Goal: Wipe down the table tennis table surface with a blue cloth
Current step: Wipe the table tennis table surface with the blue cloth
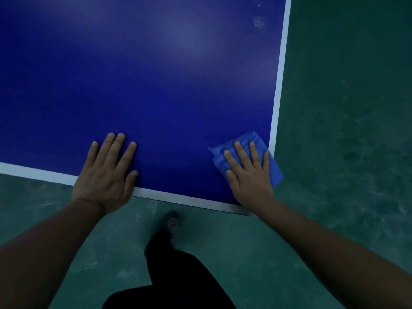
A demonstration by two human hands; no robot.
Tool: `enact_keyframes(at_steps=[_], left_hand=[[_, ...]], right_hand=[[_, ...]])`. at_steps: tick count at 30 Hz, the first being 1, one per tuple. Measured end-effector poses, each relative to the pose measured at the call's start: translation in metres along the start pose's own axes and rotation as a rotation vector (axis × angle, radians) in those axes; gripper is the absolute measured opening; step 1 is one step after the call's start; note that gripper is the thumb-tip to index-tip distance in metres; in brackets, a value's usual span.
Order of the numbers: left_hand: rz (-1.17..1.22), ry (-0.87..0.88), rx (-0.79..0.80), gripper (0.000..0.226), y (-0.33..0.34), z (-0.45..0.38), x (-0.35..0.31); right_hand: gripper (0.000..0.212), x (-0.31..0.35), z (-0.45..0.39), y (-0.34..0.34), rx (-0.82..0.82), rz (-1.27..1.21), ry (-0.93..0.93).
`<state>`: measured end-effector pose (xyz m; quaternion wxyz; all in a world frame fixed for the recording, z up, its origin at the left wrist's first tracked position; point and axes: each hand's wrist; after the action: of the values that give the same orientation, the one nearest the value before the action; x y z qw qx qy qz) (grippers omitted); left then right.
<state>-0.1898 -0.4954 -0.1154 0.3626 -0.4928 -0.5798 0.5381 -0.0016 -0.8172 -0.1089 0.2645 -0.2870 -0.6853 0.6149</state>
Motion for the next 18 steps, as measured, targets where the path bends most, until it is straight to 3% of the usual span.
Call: enact_keyframes(at_steps=[5, 8, 11, 14, 16, 18], left_hand=[[-0.033, -0.029, -0.007, 0.070, 0.001, 0.001, -0.004], [-0.051, -0.205, -0.040, 0.072, 0.000, 0.012, -0.014], [-0.057, -0.435, -0.065, 0.076, -0.003, 0.027, -0.040], [-0.036, -0.544, -0.062, 0.072, -0.007, 0.032, -0.087], [0.031, -0.570, -0.052, 0.069, -0.007, 0.030, -0.125], [0.122, -0.607, -0.089, 0.071, -0.004, 0.025, -0.158]], right_hand=[[0.052, -0.007, 0.046, -0.003, 0.002, -0.087, -0.348], [0.051, -0.032, 0.025, -0.004, 0.077, -0.092, -0.469], [0.058, -0.049, -0.024, -0.005, 0.077, -0.025, -0.234], [0.058, -0.040, -0.055, -0.005, 0.079, 0.005, 0.059], [0.056, -0.016, -0.045, -0.004, 0.045, 0.011, 0.058], [0.055, 0.009, -0.014, -0.005, -0.013, -0.026, -0.152]])
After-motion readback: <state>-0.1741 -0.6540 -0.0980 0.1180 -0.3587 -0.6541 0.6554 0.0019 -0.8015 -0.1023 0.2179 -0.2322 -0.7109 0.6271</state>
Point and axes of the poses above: each hand's wrist, its own z-axis away from the middle knuckle, its own y-axis out of the palm, x = y × z, and after that the axes turned 15 degrees about -x, right-handed
